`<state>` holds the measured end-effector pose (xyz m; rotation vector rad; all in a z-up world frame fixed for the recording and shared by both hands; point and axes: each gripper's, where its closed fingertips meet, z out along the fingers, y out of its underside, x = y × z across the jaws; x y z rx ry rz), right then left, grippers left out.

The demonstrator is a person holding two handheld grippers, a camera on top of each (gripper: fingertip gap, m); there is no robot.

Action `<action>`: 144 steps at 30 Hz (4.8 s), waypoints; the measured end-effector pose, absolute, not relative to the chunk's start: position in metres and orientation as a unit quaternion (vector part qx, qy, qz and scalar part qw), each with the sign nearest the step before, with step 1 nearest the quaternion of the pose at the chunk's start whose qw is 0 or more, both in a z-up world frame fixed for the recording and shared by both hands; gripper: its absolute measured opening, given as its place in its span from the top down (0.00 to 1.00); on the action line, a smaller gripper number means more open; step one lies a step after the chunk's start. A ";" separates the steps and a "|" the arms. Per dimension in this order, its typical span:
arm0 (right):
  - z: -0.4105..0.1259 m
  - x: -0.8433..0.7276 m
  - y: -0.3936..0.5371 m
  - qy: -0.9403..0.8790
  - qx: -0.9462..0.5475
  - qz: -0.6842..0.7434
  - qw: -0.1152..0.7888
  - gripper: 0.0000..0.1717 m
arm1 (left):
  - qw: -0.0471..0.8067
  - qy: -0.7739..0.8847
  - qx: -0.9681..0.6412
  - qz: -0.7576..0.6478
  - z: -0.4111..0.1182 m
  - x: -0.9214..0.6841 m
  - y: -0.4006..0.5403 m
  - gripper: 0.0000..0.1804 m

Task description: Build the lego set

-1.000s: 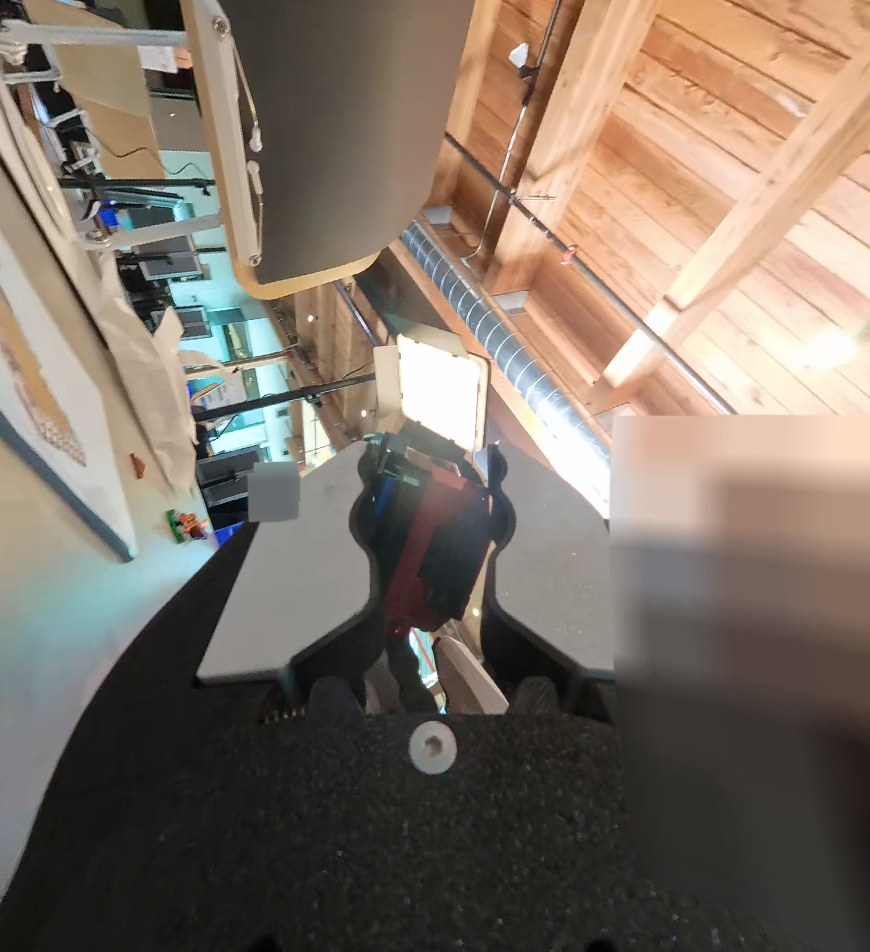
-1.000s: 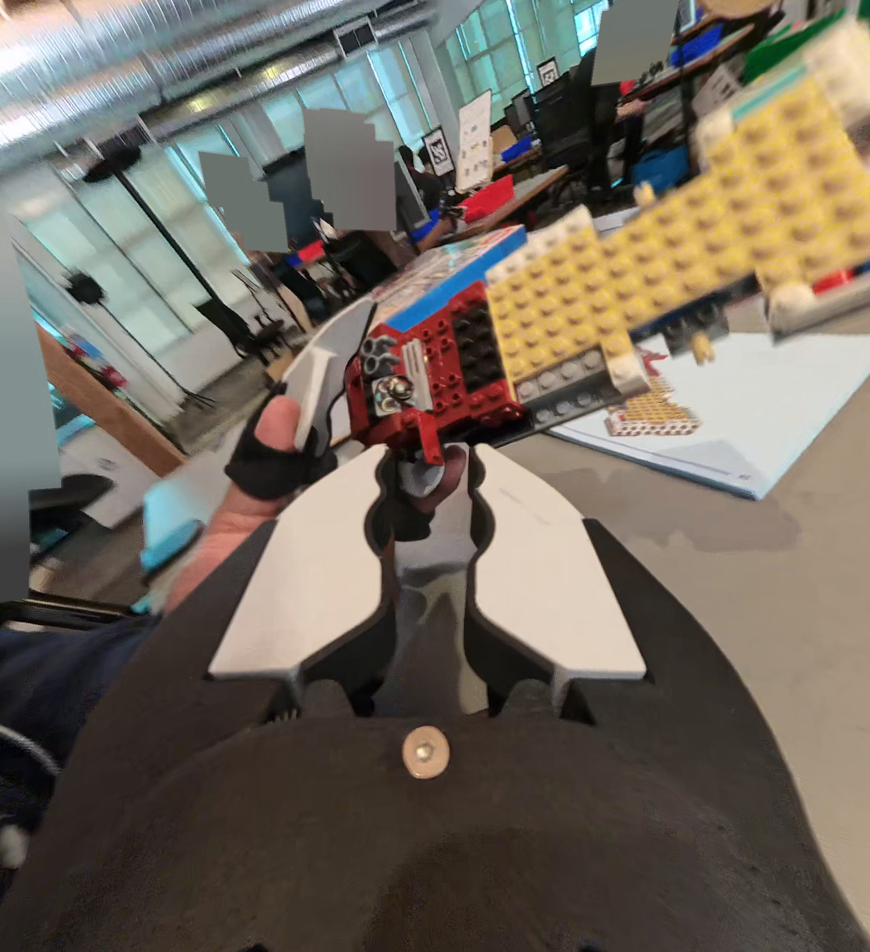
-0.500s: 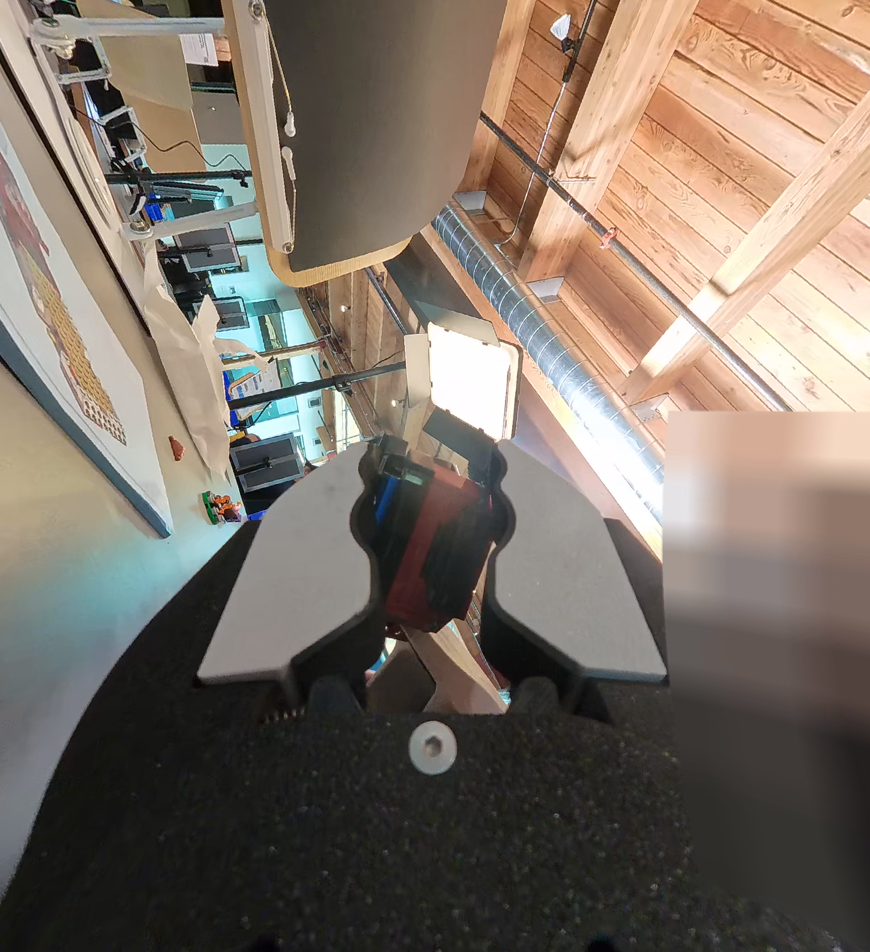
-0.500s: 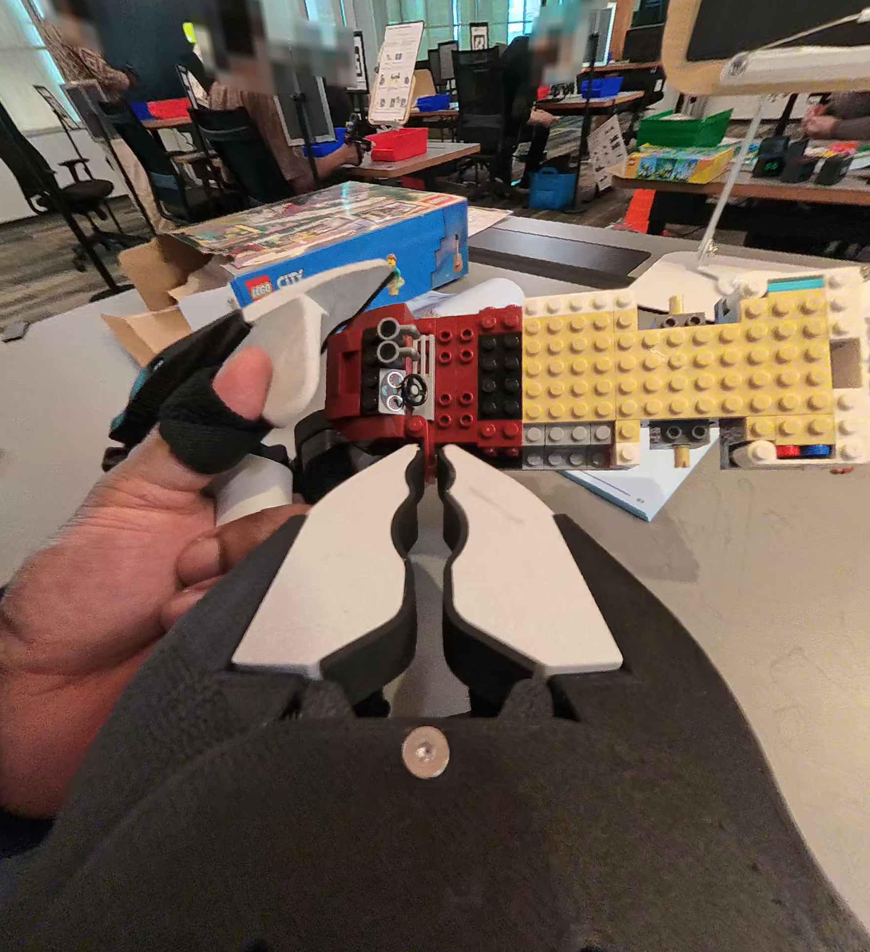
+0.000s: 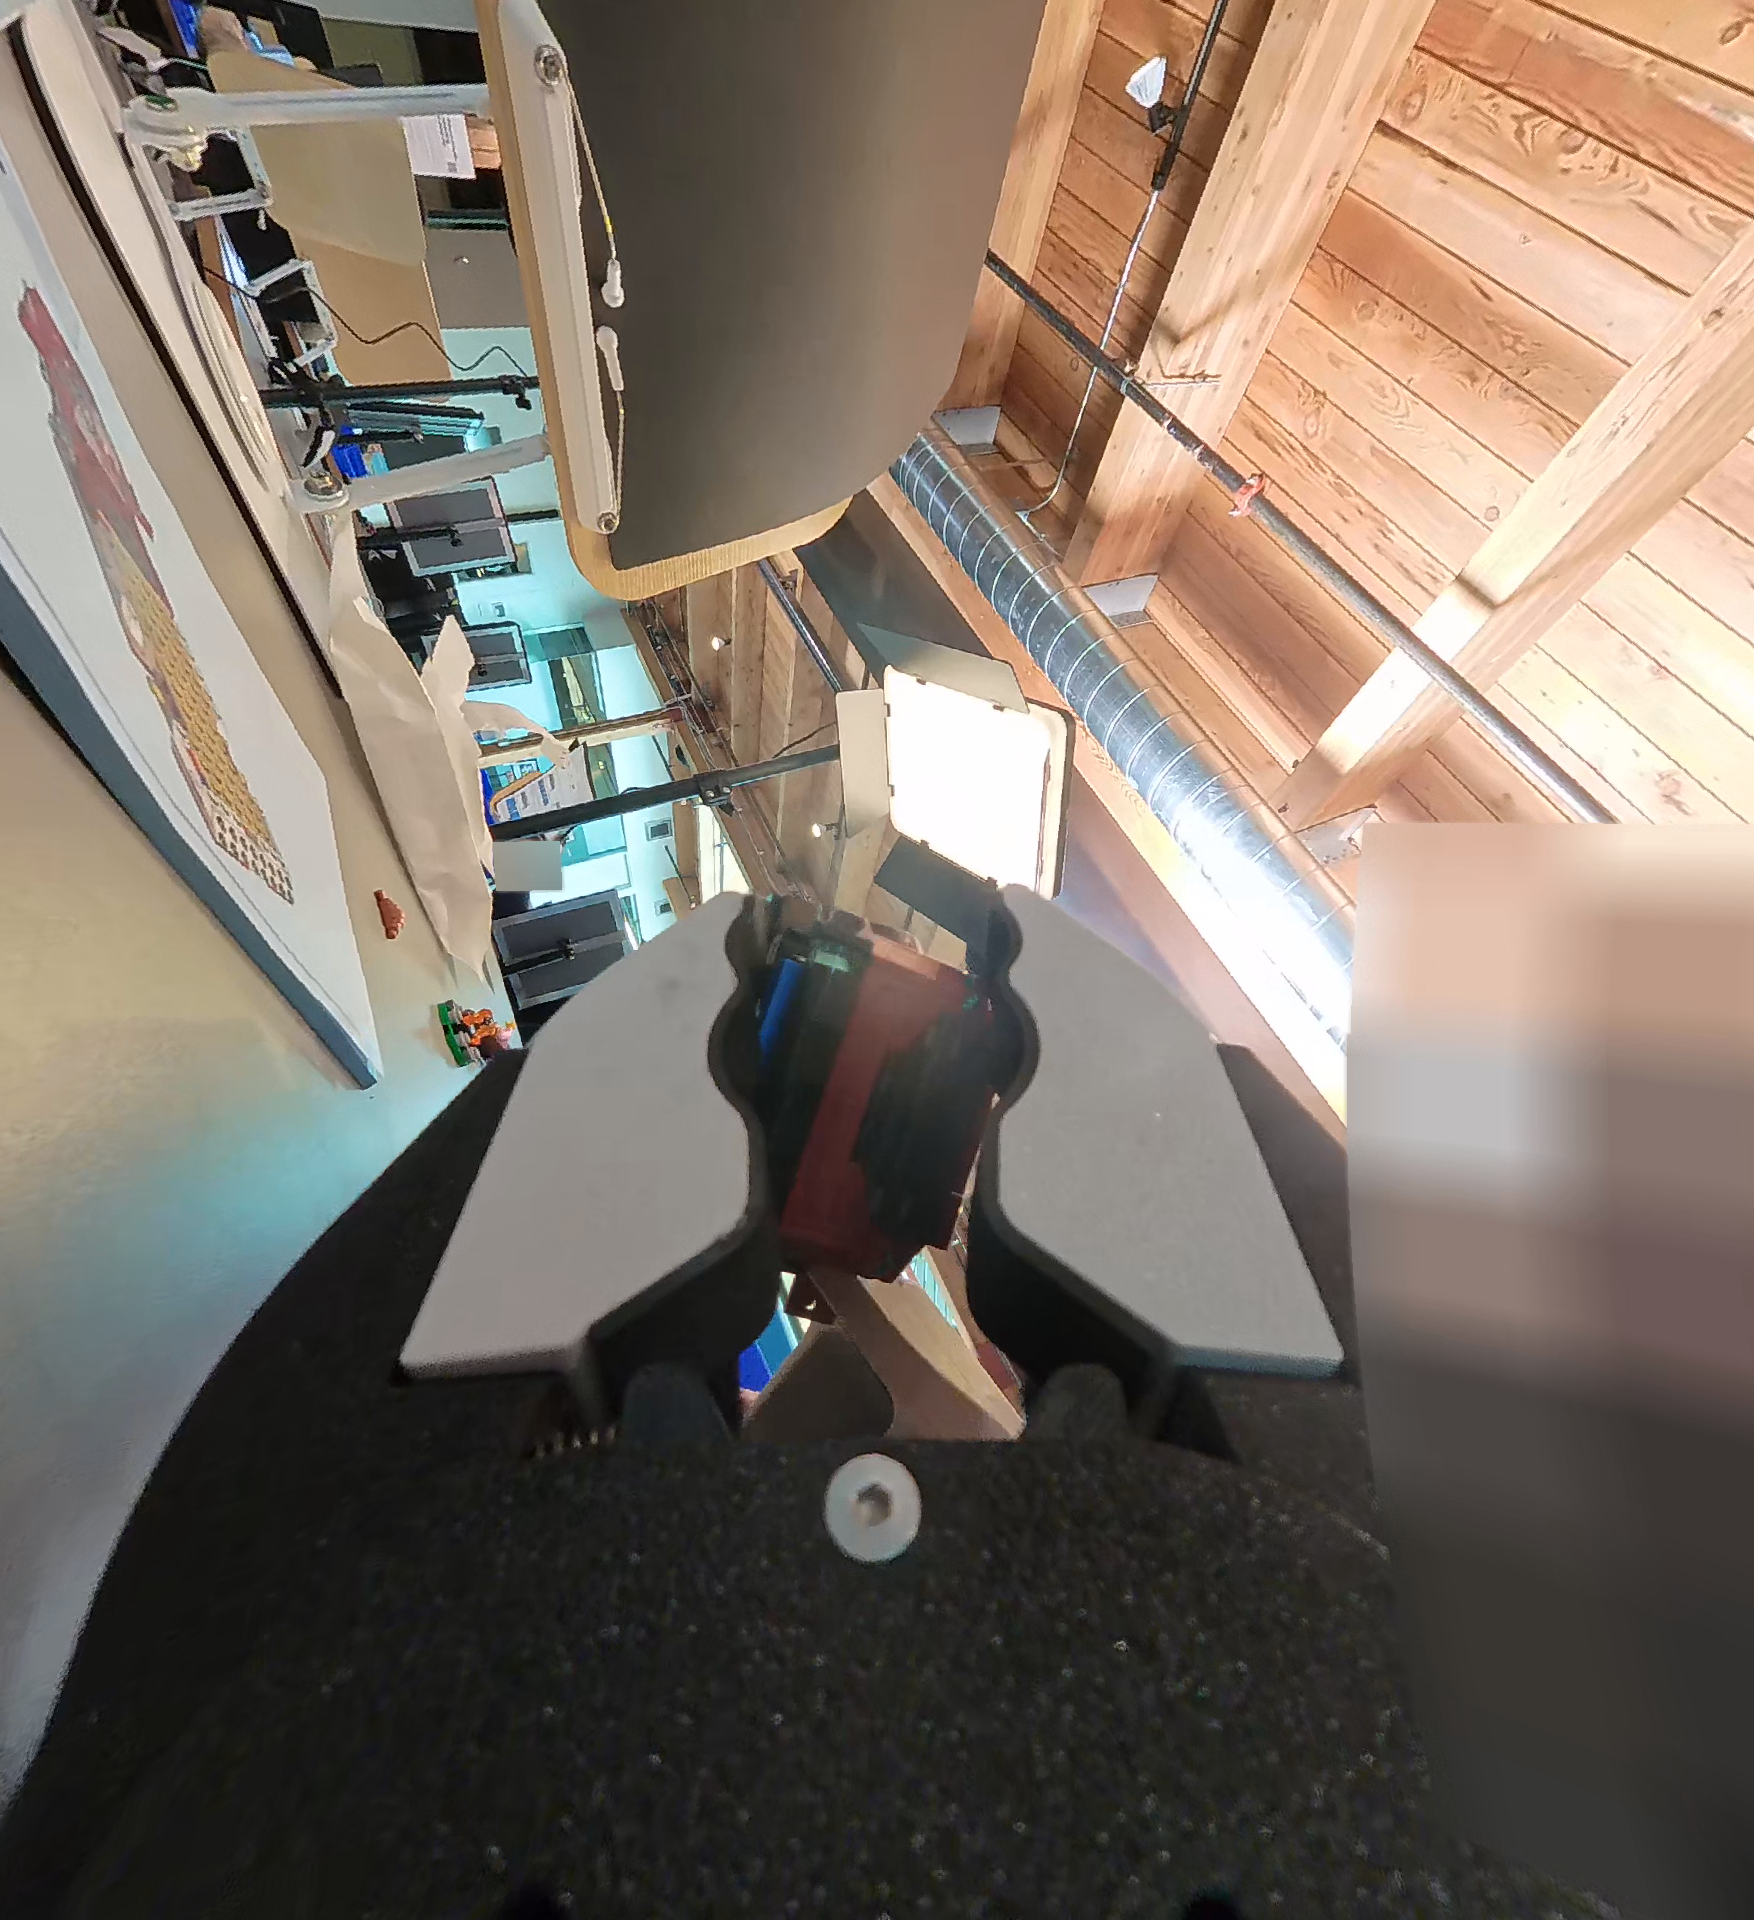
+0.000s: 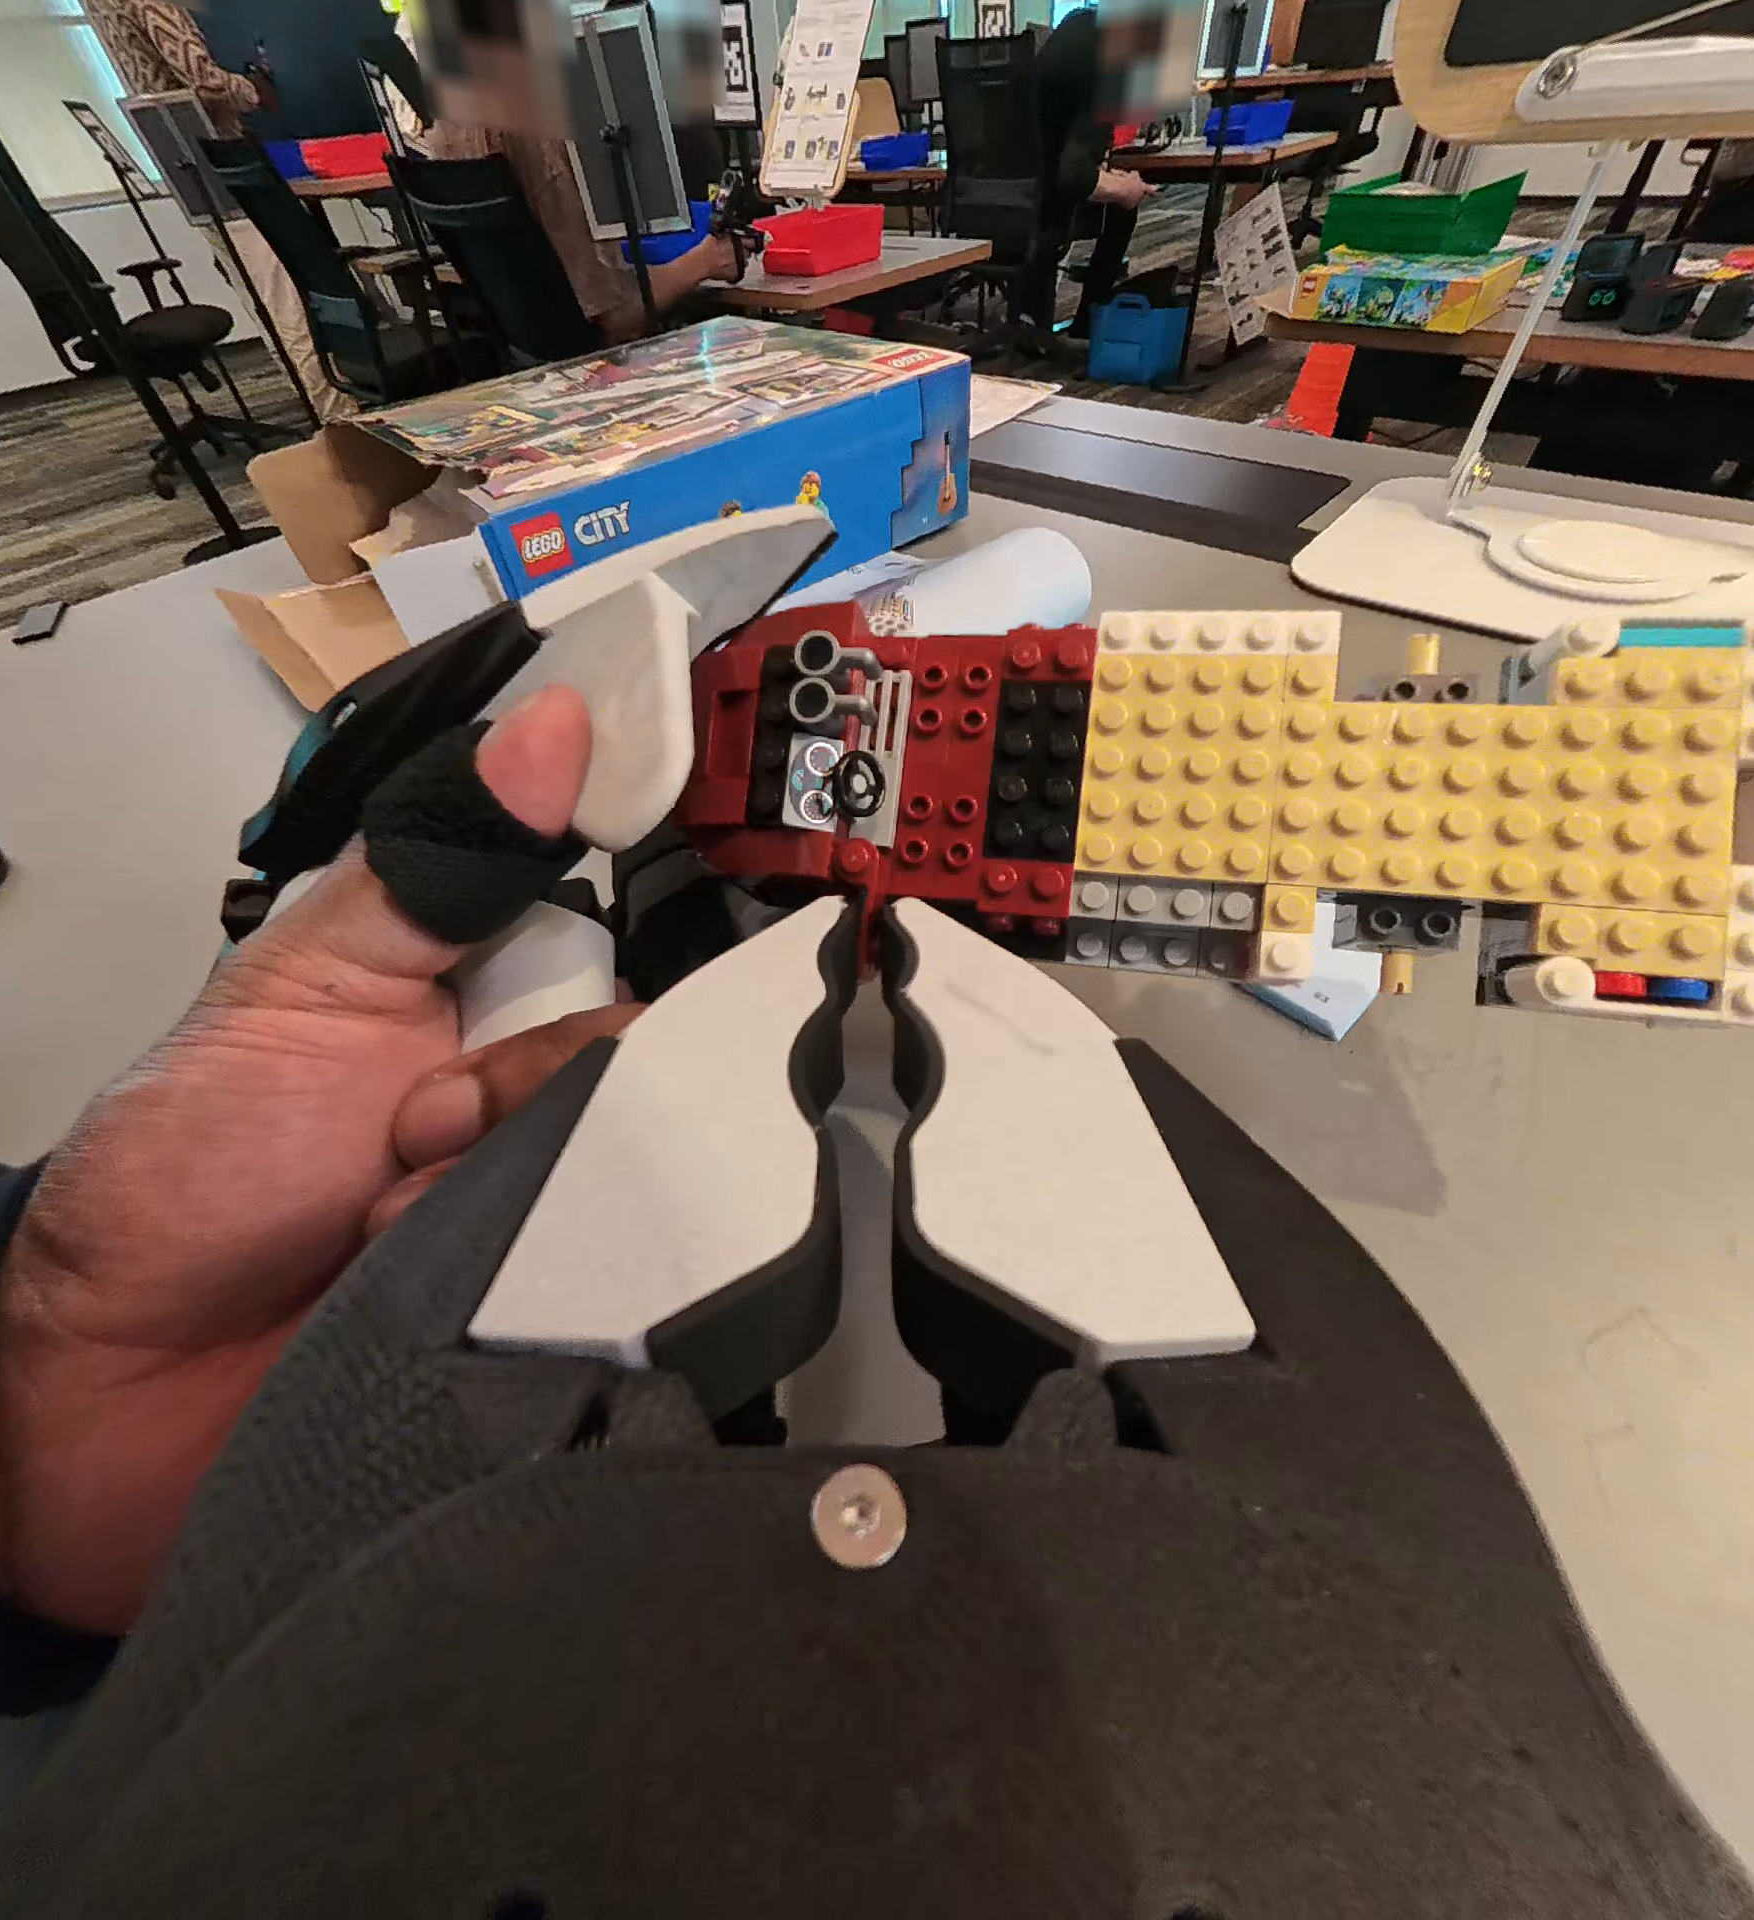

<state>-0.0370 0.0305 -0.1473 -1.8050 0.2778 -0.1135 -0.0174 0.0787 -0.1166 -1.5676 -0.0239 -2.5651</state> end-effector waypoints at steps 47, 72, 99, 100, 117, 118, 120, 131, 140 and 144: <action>-0.126 -0.036 0.019 0.137 -0.750 0.047 0.646 1.00 | 0.082 0.060 -0.501 -0.860 -0.104 -0.018 0.064 0.80; -0.126 0.010 -0.014 -0.084 -0.890 0.089 0.438 0.73 | -0.191 0.257 -0.565 -0.760 -0.134 0.002 0.015 0.80; -0.157 -0.008 -0.014 0.016 -0.804 0.458 0.379 0.82 | -0.141 0.390 -0.517 -0.749 -0.134 0.008 0.010 0.61; -0.155 -0.007 -0.012 0.029 -0.797 0.464 0.384 0.82 | -0.135 0.394 -0.517 -0.748 -0.134 0.009 0.011 0.60; -0.148 -0.006 0.008 0.124 -0.739 0.502 0.431 0.82 | -0.174 0.340 -0.516 -0.767 -0.127 0.021 0.010 0.65; -0.150 -0.007 0.008 0.124 -0.741 0.501 0.429 0.82 | -0.175 0.342 -0.518 -0.765 -0.127 0.021 0.009 0.65; -0.154 -0.009 0.009 0.124 -0.747 0.496 0.425 0.82 | -0.177 0.345 -0.522 -0.760 -0.129 0.022 0.008 0.68; -0.156 0.006 0.005 0.129 -0.772 0.454 0.426 0.78 | -0.197 0.307 -0.565 -0.740 -0.136 0.026 0.014 0.71; -0.161 0.064 -0.083 0.112 -0.866 0.169 0.458 0.77 | -0.204 0.300 -0.595 -0.717 -0.145 0.039 0.026 0.71; -0.189 0.057 -0.137 0.075 -0.900 0.090 0.420 0.81 | -0.209 0.318 -0.581 -0.720 -0.147 0.044 0.017 0.71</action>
